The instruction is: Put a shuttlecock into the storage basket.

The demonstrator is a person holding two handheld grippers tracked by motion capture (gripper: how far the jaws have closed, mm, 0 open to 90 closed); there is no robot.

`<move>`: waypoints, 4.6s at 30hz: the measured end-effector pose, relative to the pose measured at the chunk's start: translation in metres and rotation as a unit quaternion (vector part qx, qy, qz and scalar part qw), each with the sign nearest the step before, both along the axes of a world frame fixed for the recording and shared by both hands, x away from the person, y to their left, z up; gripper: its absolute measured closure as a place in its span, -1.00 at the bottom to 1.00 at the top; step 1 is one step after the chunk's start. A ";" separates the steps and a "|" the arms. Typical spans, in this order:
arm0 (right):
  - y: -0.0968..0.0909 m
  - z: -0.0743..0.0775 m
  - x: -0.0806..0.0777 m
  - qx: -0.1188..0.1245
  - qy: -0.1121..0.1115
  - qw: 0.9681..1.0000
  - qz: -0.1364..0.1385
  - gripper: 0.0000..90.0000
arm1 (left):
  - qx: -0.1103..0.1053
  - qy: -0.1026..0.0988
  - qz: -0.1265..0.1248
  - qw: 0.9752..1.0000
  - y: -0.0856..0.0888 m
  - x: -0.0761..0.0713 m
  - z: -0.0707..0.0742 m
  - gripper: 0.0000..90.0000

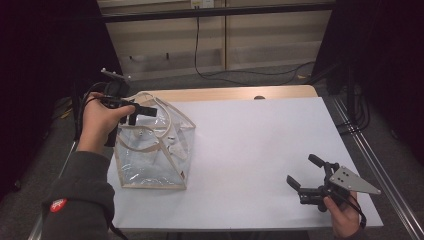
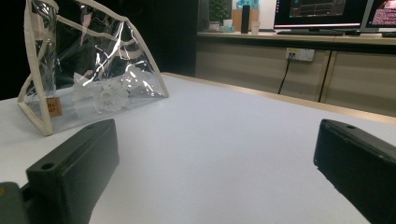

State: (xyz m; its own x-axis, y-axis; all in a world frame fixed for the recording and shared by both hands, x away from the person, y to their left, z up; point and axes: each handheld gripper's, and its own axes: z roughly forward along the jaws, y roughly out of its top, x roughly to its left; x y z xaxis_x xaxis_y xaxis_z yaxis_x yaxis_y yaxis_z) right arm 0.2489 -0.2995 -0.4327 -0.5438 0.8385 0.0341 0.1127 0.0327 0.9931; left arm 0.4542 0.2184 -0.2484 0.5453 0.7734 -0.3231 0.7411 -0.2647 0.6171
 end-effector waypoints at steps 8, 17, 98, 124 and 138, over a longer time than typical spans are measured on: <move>0.001 0.000 0.000 -0.001 0.001 1.000 0.000 -1.00 | -0.030 -0.009 -0.023 0.999 -0.002 -0.011 0.012 0.29; 0.004 -0.001 0.001 -0.006 0.001 1.000 0.001 -1.00 | -0.051 -0.010 -0.043 0.998 -0.004 -0.021 0.014 0.09; 0.008 0.001 0.003 -0.003 -0.003 1.000 0.011 -1.00 | -0.097 -0.015 -0.151 0.984 0.003 -0.074 -0.022 -0.75; 0.008 0.002 0.003 -0.005 -0.004 1.000 0.012 -1.00 | -0.093 -0.016 -0.177 0.980 0.000 -0.090 -0.063 -0.75; 0.008 0.002 0.003 -0.005 -0.004 1.000 0.012 -1.00 | -0.079 -0.014 -0.186 0.979 -0.004 -0.095 -0.084 -0.76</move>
